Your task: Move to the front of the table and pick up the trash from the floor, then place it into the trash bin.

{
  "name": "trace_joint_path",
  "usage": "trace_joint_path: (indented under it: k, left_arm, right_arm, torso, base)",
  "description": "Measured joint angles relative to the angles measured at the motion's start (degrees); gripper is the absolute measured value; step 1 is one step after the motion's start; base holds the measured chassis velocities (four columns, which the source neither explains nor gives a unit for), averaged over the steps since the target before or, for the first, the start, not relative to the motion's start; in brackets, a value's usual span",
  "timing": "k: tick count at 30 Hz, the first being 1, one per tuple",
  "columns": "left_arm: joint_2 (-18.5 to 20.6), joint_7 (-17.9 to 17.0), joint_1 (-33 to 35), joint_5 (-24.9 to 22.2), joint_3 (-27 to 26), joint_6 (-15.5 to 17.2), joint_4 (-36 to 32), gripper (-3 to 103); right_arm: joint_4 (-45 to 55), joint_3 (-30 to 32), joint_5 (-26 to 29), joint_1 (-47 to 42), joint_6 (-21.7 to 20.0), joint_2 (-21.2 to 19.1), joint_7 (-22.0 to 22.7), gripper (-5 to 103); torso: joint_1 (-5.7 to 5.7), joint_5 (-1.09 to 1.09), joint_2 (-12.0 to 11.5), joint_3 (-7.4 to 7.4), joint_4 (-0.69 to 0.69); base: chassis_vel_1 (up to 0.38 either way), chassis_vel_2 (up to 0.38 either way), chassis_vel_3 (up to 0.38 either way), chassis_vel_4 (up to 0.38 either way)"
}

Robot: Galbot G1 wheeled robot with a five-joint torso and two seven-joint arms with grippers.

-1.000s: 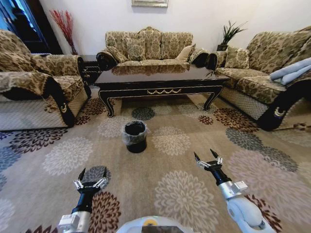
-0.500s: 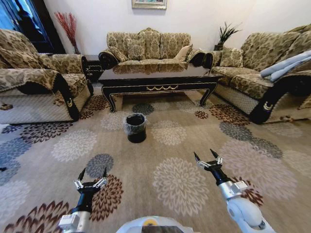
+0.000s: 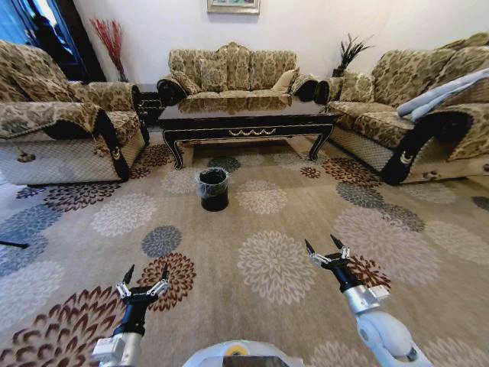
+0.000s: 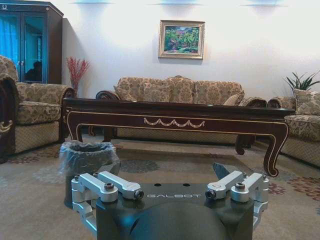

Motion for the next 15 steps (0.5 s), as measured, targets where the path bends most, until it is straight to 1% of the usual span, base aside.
trace_joint_path:
  k: [7,15]
  left_arm:
    - [0.00,0.00,0.00,0.00,0.00,0.00,0.00,100]
    - [0.00,0.00,0.00,0.00,0.00,0.00,0.00,100]
  right_arm:
    - [0.00,0.00,0.00,0.00,0.00,0.00,0.00,100]
    - [0.00,0.00,0.00,0.00,0.00,0.00,0.00,100]
  torso:
    - [0.00,0.00,0.00,0.00,0.00]
    - [0.00,0.00,0.00,0.00,0.00]
  base:
    - [0.168,-0.163,-0.168,0.171]
    - [0.137,-0.144,-0.142,0.135]
